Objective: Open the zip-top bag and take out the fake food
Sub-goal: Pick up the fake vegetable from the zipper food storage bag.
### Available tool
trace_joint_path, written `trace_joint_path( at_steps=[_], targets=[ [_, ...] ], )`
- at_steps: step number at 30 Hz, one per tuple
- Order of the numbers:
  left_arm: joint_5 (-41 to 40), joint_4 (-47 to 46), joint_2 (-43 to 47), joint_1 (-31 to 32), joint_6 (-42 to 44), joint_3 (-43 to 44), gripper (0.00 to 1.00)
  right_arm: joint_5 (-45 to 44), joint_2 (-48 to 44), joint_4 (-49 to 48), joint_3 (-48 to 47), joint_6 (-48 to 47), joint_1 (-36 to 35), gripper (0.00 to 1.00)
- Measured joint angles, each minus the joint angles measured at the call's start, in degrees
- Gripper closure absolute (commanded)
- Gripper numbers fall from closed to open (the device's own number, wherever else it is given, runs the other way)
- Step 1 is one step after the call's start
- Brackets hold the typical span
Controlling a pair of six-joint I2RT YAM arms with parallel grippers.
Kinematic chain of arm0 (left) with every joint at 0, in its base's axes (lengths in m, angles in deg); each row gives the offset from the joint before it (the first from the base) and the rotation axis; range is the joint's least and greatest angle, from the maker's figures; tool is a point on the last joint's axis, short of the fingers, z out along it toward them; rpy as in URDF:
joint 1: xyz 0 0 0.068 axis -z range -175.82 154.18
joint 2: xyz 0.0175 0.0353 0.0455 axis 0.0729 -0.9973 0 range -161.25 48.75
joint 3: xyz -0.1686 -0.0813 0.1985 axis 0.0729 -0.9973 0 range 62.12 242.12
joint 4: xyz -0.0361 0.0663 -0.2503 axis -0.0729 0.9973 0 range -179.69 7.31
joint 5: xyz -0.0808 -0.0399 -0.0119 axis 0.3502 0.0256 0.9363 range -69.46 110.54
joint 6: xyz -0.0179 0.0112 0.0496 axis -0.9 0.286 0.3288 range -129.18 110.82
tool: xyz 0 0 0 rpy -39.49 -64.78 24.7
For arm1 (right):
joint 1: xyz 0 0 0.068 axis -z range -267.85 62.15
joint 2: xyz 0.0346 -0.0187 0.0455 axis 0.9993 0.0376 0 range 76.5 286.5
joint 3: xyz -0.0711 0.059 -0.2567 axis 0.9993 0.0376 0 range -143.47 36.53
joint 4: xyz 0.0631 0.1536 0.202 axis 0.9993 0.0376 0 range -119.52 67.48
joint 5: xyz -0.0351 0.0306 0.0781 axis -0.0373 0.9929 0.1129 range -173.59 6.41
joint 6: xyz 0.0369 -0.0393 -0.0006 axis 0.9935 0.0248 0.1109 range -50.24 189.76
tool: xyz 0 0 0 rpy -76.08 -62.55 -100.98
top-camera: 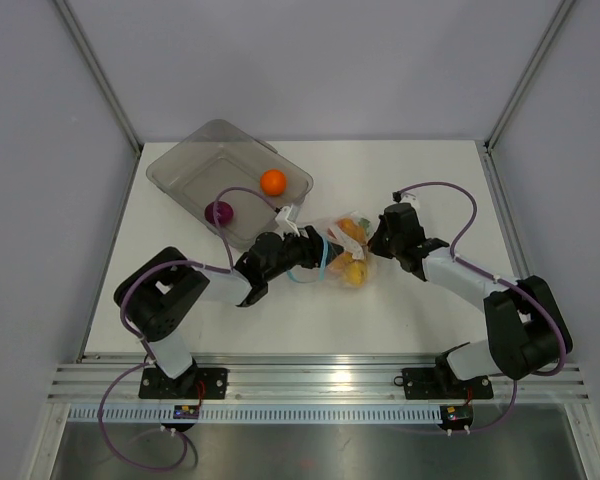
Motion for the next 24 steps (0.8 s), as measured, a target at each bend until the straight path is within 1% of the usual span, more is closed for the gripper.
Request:
trace_joint_path(
  at_steps=[3,4,6,9,10,11,13,17,21,24],
  targets=[
    [0.04,-0.52,0.35,0.00,-0.42,-0.98,0.45,-0.72,0.00,0.48,-0.22,0.02,0.00,1.00],
    [0.07,-0.57,0.37,0.00,-0.57,-1.01,0.53,-0.81,0.00,0.63,-0.28,0.02,0.00,1.00],
    [0.11,-0.52,0.35,0.00,-1.05,-1.01,0.58,-0.92,0.00,0.68,-0.42,0.02,0.00,1.00],
    [0.35,-0.55,0.35,0.00,-1.44,-1.01,0.60,-0.92,0.00,0.68,-0.48,0.02,0.00,1.00],
    [0.50,-0.55,0.35,0.00,-1.55,-1.01,0.68,-0.94,0.00,0.68,-0.48,0.02,0.00,1.00],
    [0.68,-0.55,0.35,0.00,-1.81,-1.01,0.70,-0.92,0.00,0.68,-0.48,0.02,0.00,1.00],
    [1.05,-0.44,0.33,0.00,-1.75,-0.94,0.71,-0.92,0.00,0.66,-0.48,0.02,0.00,1.00],
    [1.53,0.20,0.22,0.00,-1.68,-0.24,0.63,-0.92,0.00,0.66,-0.48,0.02,0.00,1.00],
    [2.16,0.37,-0.24,0.00,-1.79,0.39,0.62,-0.92,0.00,0.66,-0.48,0.02,0.00,1.00],
    [2.78,1.20,-0.74,0.00,-1.95,1.11,0.63,-0.94,0.00,0.66,-0.48,0.02,0.00,1.00]
  ],
)
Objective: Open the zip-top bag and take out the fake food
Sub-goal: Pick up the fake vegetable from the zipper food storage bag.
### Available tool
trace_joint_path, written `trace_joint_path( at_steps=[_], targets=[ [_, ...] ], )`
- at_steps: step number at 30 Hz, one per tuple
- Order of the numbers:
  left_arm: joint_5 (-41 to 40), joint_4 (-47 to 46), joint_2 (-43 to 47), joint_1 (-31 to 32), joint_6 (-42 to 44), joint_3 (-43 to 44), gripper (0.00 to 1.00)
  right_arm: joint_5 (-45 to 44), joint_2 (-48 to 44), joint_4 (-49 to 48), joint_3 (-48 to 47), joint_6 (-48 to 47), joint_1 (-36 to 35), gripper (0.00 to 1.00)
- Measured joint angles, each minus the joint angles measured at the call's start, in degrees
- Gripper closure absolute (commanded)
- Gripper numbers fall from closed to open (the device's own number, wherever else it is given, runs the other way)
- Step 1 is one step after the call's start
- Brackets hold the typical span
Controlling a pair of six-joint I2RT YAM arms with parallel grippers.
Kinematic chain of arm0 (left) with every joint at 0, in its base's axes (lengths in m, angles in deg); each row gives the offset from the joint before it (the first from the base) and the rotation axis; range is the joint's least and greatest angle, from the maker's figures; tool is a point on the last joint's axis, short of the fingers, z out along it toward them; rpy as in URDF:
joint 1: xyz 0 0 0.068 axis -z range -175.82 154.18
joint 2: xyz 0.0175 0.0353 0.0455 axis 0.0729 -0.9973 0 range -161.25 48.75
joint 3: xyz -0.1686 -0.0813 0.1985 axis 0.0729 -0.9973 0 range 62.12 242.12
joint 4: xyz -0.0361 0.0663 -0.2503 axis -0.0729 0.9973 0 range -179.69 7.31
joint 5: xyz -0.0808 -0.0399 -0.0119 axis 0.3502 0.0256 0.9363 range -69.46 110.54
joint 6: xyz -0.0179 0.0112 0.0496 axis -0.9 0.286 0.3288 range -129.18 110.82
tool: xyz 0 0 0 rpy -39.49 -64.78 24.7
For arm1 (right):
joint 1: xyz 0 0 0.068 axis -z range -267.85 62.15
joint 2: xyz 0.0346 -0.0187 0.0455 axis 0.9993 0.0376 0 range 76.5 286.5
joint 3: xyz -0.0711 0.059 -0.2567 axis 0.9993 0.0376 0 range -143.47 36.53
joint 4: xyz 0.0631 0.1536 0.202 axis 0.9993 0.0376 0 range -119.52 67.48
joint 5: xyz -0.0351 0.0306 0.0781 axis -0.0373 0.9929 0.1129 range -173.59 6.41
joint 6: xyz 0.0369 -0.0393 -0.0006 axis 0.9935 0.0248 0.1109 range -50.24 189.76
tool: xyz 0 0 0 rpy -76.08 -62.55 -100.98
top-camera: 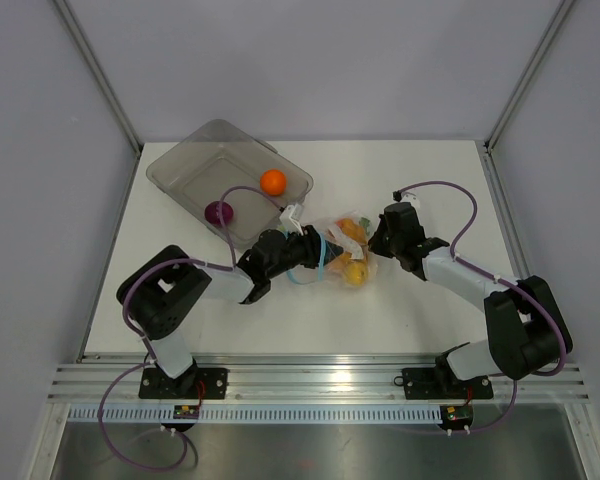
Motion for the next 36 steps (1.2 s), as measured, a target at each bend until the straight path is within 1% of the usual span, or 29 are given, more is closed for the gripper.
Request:
trace_joint_path(
  at_steps=[7,10,12,16,18,20,23,36],
  targets=[
    [-0.44,0.39,0.46,0.00,-0.61,-1.01,0.68,-0.35,0.00,0.00,0.00,0.02,0.00,1.00],
    [-0.11,0.44,0.68,0.00,-0.59,-1.25,0.72,-0.37,0.00,0.00,0.00,0.02,0.00,1.00],
    [0.33,0.48,0.68,0.00,-0.66,-1.25,0.72,-0.39,0.00,0.00,0.00,0.02,0.00,1.00],
    [0.74,0.48,0.68,0.00,-0.98,-1.22,0.70,-0.39,0.00,0.00,0.00,0.02,0.00,1.00],
    [0.87,0.48,0.68,0.00,-1.01,-1.22,0.66,-0.39,0.00,0.00,0.00,0.04,0.00,1.00],
    [0.98,0.48,0.68,0.00,-1.01,-1.22,0.59,-0.39,0.00,0.00,0.00,0.04,0.00,1.00],
    [1.33,0.94,0.66,0.00,-1.14,-0.98,0.56,-0.39,0.00,0.00,0.00,0.04,0.00,1.00],
    [3.48,5.90,-2.64,0.00,-1.20,3.32,0.55,-0.24,-0.02,-0.04,0.00,0.02,0.00,1.00]
  ],
)
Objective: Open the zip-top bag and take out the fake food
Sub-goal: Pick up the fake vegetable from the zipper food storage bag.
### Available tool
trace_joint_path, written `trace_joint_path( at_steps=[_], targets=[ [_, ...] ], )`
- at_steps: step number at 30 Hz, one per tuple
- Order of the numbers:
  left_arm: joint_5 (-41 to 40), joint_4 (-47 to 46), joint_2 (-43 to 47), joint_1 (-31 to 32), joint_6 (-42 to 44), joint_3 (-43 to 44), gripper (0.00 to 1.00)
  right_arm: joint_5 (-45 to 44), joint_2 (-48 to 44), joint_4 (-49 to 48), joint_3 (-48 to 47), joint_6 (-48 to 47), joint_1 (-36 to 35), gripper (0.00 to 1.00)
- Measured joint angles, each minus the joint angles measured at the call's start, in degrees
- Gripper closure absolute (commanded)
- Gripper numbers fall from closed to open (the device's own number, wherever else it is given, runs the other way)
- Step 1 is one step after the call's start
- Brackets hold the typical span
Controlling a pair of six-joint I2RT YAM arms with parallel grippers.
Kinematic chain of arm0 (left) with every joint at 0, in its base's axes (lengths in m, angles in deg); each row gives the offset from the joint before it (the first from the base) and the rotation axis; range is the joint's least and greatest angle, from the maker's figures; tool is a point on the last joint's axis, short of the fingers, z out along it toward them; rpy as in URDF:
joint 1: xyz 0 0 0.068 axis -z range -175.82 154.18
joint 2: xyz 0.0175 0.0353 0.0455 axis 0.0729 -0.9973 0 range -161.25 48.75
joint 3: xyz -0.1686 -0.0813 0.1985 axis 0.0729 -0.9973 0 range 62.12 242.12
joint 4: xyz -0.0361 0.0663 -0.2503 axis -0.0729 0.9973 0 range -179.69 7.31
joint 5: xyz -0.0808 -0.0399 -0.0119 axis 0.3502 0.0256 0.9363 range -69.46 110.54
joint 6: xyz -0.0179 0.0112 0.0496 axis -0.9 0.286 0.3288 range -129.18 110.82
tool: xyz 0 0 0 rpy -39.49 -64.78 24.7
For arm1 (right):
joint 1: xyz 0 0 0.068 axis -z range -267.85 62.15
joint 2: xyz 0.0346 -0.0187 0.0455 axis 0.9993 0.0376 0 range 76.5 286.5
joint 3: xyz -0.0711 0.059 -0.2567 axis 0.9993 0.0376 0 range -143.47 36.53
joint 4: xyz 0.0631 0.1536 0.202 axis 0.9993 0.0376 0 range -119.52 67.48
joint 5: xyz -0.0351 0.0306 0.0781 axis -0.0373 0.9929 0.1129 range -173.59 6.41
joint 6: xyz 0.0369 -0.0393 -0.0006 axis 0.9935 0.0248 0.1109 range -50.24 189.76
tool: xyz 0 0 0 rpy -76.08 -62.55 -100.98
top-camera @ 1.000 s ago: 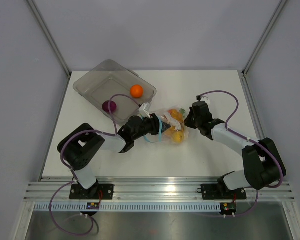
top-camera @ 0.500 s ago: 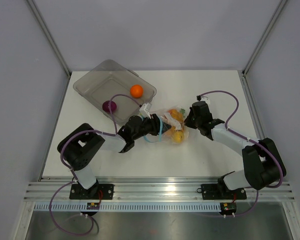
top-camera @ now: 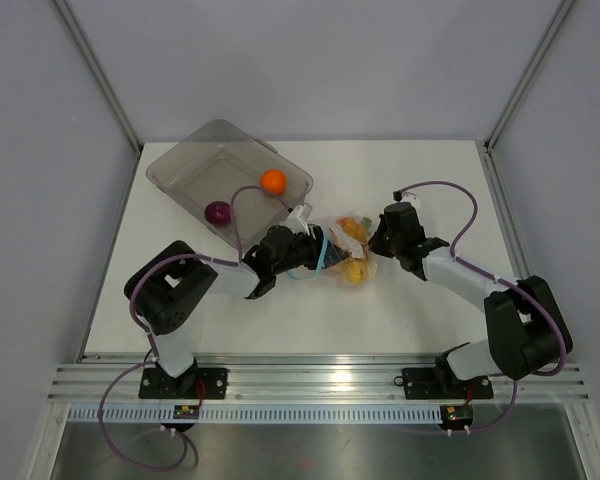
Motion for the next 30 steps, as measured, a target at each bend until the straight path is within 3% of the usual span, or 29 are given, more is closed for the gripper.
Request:
trace_joint_path(
  at_steps=[4,6,9,17,30],
  targets=[
    [0.39,1.27,-0.52,0.00,0.26,1.38,0.55,0.46,0.00,0.00,0.00,-0.04,-0.04,1.00],
    [0.37,2.45,-0.52,0.00,0.55,2.08,0.71,0.50,0.00,-0.02,0.00,-0.07,-0.11,1.00],
    [0.02,3.61,-0.52,0.00,1.55,2.56,0.79,0.50,0.00,-0.02,0.00,-0.07,-0.35,1.00],
    [-0.96,5.46,0.61,0.00,3.08,2.56,0.84,-0.81,0.00,-0.02,0.02,0.92,-0.44,1.00],
    [-0.31,6.51,1.20,-0.48,3.10,2.56,0.86,-14.95,-7.54,-1.86,7.21,13.05,1.49,1.00]
  ],
)
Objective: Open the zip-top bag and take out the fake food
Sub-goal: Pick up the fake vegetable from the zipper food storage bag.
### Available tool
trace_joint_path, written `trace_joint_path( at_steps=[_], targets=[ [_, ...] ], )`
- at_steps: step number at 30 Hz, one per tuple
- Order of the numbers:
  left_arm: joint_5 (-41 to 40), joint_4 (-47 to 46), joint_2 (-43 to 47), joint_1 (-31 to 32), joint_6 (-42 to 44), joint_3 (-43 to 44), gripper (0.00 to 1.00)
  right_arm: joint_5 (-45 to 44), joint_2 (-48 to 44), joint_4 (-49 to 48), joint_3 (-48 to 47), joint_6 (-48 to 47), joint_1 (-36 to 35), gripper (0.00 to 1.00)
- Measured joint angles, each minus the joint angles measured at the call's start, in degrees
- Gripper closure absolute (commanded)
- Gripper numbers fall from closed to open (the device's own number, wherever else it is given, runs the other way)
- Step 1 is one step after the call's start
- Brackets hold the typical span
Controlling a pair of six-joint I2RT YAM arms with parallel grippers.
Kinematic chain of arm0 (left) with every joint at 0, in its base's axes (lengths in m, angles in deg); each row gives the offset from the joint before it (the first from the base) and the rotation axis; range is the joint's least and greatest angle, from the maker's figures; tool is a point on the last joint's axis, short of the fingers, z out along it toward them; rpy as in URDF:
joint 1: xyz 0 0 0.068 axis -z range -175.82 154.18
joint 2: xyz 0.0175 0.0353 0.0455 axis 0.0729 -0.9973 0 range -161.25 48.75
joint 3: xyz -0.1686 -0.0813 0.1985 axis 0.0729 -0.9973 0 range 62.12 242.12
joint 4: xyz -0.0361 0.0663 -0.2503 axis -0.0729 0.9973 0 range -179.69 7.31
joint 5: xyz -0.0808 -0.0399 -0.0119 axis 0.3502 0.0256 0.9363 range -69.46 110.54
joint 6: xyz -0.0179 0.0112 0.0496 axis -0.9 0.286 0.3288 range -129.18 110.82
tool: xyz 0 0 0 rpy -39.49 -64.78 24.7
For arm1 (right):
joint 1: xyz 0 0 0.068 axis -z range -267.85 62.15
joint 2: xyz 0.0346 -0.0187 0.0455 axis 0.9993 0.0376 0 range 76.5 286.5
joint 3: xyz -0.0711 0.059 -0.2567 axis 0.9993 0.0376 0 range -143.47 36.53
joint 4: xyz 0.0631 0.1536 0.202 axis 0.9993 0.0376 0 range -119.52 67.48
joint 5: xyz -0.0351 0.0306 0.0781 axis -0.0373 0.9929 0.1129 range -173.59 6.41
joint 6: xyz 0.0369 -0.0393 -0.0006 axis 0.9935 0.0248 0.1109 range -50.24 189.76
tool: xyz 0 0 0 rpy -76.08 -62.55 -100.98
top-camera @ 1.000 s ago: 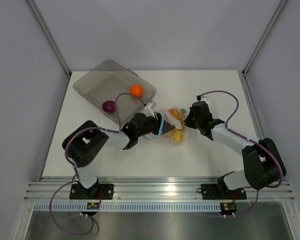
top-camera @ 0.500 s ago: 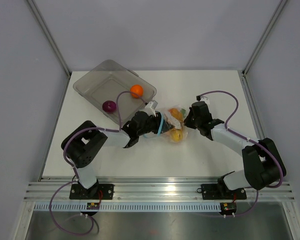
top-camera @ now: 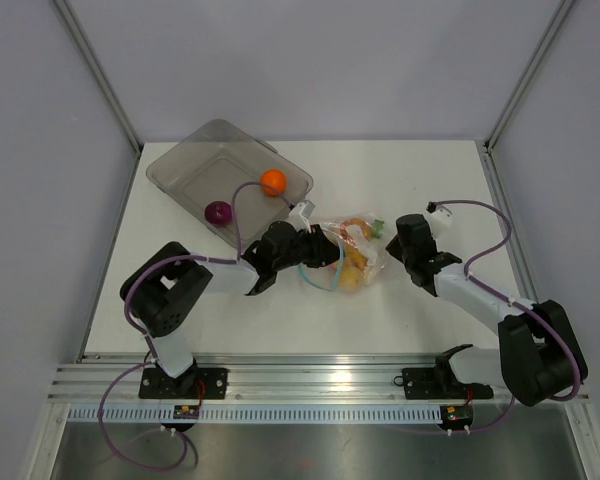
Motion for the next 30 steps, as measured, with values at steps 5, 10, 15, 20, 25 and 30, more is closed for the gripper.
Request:
trace_joint_path(
  at_steps=[5,10,15,20,25,30],
  targets=[
    [0.44,0.09,0.81,-0.50,-0.17,0.00,0.86,-5.70,-2.73,2.34,0.96,3.72,0.48,1.00],
    [0.83,0.94,1.86,-2.16,-0.79,-0.02,0.87,-9.81,-3.74,4.35,1.14,5.62,0.68,1.00],
    [4.13,2.69,1.88,-4.46,-2.82,0.33,0.87,-12.46,-3.74,6.75,1.14,7.82,0.72,1.00],
    [8.48,5.86,1.88,-5.97,-4.87,1.70,0.89,-15.63,-3.19,11.39,0.09,11.19,0.74,1.00],
    [13.90,9.79,1.77,-6.67,-6.78,4.22,0.89,-17.86,-1.53,14.47,-1.77,13.38,0.76,1.00],
    [19.74,11.21,1.75,-7.54,-8.68,4.92,0.89,-18.27,-1.44,15.45,-1.84,14.01,0.79,1.00]
  ],
)
